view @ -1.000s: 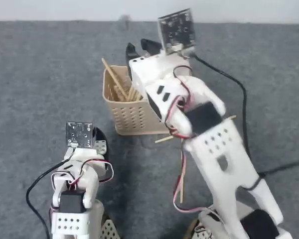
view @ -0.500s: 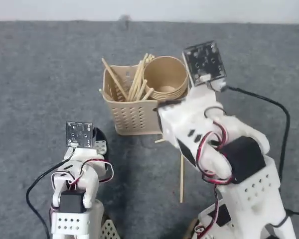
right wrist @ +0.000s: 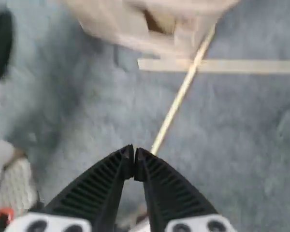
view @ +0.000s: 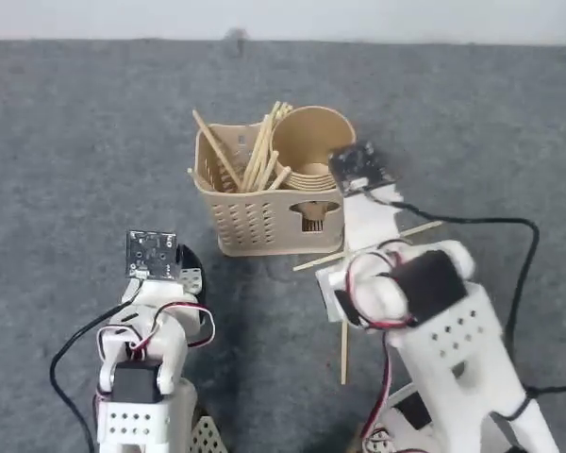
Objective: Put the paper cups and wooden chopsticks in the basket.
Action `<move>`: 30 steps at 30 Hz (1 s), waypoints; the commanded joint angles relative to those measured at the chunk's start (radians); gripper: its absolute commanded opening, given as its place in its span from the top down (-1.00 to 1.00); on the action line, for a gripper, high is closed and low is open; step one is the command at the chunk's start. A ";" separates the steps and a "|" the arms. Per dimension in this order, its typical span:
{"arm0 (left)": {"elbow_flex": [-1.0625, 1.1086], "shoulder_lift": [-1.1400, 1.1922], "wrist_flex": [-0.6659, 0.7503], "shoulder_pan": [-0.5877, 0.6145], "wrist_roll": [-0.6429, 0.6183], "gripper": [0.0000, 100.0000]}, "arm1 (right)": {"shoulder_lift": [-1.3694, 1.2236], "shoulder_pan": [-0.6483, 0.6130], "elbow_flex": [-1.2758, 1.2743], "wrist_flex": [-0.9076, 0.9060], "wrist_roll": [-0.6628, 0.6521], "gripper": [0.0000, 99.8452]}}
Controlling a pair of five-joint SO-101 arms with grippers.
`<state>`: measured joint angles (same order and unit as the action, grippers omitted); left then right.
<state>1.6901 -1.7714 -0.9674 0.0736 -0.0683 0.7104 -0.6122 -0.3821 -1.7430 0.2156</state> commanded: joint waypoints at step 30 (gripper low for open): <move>-0.110 0.414 0.186 -0.006 -0.153 0.97 | -0.165 0.216 -0.735 1.110 0.011 0.86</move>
<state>1.6287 -1.3663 -0.8078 0.0752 -0.2094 0.6276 -0.4189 -1.1278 -0.7089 0.2156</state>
